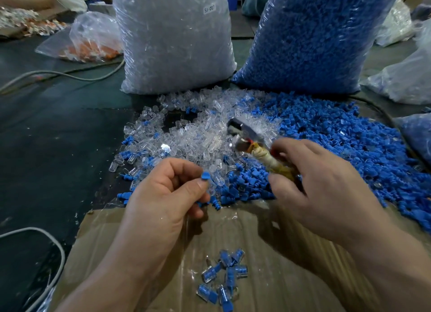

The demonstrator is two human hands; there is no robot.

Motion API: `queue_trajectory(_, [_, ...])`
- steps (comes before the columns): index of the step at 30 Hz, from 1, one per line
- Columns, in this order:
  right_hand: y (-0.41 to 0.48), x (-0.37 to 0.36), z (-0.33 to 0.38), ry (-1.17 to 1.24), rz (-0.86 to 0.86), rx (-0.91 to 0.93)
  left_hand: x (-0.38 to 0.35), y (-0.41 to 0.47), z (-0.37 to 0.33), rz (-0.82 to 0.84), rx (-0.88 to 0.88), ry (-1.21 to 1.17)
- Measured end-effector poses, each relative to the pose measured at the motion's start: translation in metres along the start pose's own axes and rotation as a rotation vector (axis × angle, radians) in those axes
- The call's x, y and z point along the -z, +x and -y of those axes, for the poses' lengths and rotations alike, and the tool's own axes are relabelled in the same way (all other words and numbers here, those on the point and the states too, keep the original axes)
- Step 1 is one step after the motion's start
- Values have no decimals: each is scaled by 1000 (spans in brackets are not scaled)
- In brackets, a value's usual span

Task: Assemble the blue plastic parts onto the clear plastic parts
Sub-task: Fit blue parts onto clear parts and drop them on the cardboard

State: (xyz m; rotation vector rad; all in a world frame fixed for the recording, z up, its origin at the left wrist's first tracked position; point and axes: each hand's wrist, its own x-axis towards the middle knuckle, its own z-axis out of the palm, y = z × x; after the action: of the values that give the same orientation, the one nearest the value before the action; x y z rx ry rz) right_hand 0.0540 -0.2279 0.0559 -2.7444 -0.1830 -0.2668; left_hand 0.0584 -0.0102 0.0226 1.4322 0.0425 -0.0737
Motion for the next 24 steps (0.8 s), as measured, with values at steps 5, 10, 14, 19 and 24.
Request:
queue_trajectory(5, [-7, 4, 7, -13, 119, 125, 4, 2, 3, 7, -55, 31])
queue_trajectory(10, [-8, 2, 5, -40, 138, 162, 8, 4, 6, 15, -152, 129])
queue_trajectory(14, [-8, 3, 4, -33, 129, 181, 10, 4, 4, 25, -195, 161])
queue_trajectory(19, [-10, 1, 4, -34, 137, 237, 7, 1, -1, 45, -197, 139])
queue_trajectory(24, [-5, -1, 4, -77, 145, 238, 4, 0, -2, 34, -215, 158])
